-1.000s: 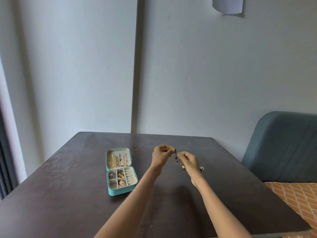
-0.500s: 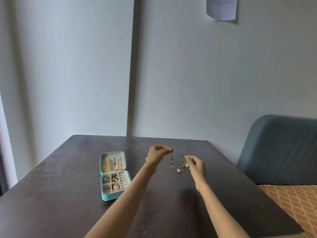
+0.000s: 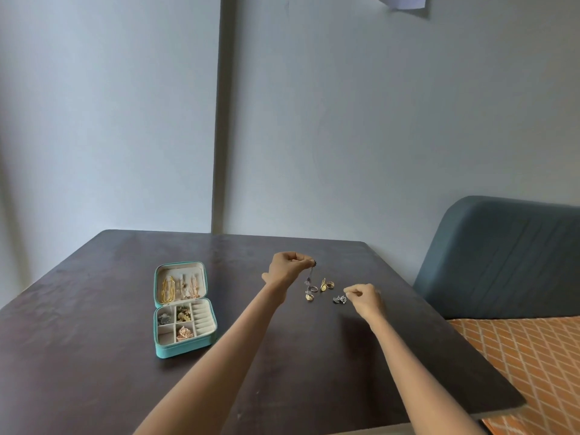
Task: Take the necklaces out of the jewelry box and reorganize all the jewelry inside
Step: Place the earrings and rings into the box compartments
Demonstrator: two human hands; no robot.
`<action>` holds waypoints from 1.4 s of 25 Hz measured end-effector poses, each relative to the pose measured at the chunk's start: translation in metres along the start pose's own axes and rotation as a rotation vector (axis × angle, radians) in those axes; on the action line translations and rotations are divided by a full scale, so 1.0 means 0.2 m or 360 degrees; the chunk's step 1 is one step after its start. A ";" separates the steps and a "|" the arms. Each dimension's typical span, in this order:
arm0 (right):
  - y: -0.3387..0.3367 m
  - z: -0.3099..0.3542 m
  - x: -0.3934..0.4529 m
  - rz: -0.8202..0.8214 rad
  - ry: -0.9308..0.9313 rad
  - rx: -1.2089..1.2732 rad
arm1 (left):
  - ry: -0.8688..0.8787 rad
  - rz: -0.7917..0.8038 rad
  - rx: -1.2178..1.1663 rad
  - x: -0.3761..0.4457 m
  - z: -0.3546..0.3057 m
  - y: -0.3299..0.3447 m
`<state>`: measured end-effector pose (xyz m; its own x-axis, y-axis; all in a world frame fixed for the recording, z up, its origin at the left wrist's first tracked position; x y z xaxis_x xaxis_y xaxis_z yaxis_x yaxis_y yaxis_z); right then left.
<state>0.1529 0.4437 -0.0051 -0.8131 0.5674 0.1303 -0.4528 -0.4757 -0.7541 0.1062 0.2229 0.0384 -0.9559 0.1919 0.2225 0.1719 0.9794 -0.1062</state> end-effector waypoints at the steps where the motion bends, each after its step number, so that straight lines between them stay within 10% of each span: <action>1: 0.00 0.01 0.00 0.0013 -0.0015 -0.0091 | -0.0016 0.0020 -0.0029 0.00 0.01 0.01; 19: 0.10 0.17 -0.07 -0.0140 -0.0270 -0.0755 | -0.0019 0.0082 -0.0088 0.02 0.03 -0.08; 26: 0.07 0.30 -0.15 0.0541 -0.0179 0.0998 | 0.0005 0.0060 -0.0104 0.00 -0.02 -0.12; 35: 0.05 0.63 -0.29 0.0832 -0.0267 0.1505 | 0.0092 -0.0009 -0.0225 -0.06 -0.13 -0.28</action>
<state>0.1489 0.3208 0.0615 -0.9937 0.0805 0.0783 -0.0769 -0.9959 0.0484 0.1147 0.1671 0.0668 -0.9424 0.1854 0.2784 0.2020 0.9789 0.0317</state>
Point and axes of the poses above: each hand's wrist, its own x-axis towards the middle knuckle, its own y-axis out of the palm, z = x × y, the point moved 7 cm from there along x, towards the middle knuckle, and after that the axes turned 7 degrees about y, right-handed, at the moved point
